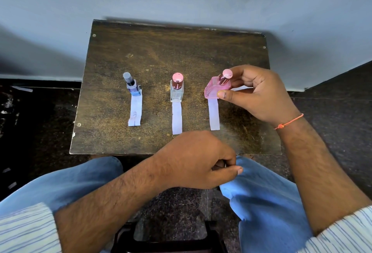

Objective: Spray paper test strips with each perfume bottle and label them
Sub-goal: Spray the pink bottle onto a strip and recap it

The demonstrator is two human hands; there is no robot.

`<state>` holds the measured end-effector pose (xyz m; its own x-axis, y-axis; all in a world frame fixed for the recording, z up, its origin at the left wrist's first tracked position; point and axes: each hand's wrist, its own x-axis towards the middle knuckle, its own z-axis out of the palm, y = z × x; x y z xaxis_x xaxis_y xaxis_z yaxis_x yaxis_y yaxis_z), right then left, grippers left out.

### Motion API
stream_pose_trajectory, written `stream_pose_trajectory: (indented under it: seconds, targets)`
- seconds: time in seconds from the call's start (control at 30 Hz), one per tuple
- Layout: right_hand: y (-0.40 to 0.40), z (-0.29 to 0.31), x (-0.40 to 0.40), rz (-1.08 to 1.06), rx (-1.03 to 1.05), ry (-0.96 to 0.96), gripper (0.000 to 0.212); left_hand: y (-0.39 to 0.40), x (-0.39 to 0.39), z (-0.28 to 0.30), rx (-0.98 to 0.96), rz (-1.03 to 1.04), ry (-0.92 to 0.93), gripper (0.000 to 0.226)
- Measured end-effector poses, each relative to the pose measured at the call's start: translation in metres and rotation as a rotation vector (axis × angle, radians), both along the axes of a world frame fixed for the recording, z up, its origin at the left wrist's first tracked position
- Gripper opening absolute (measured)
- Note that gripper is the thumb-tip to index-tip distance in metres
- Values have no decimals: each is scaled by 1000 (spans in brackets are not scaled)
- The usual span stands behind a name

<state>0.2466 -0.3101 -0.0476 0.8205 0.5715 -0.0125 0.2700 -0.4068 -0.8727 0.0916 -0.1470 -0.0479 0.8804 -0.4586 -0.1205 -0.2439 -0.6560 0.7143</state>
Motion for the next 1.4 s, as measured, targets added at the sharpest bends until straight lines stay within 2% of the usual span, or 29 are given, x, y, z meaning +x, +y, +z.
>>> stream_pose_trajectory:
  seconds: [0.6, 0.73, 0.83, 0.97, 1.07, 1.2, 1.4]
  targets:
    - [0, -3, 0, 8, -58, -7, 39, 2, 0, 0, -6, 0, 1, 31]
    - [-6, -1, 4, 25, -103, -49, 53, 2, 0, 0, -3, 3, -1, 31]
    - [-17, -3, 11, 45, -227, -180, 65, 2, 0, 1, -10, 4, -1, 31]
    - [-29, -8, 24, -30, -401, -280, 55, 3, 0, 1, -17, 10, -5, 30]
    - [-34, -11, 28, -26, -502, -257, 53, 4, 0, 1, -17, 16, -21, 29]
    - [-38, -11, 29, -17, -532, -245, 45, 6, 2, 2, -52, 60, -92, 28]
    - [-38, -6, 28, -86, -563, -241, 20, 8, 3, 0, -100, 101, -108, 29]
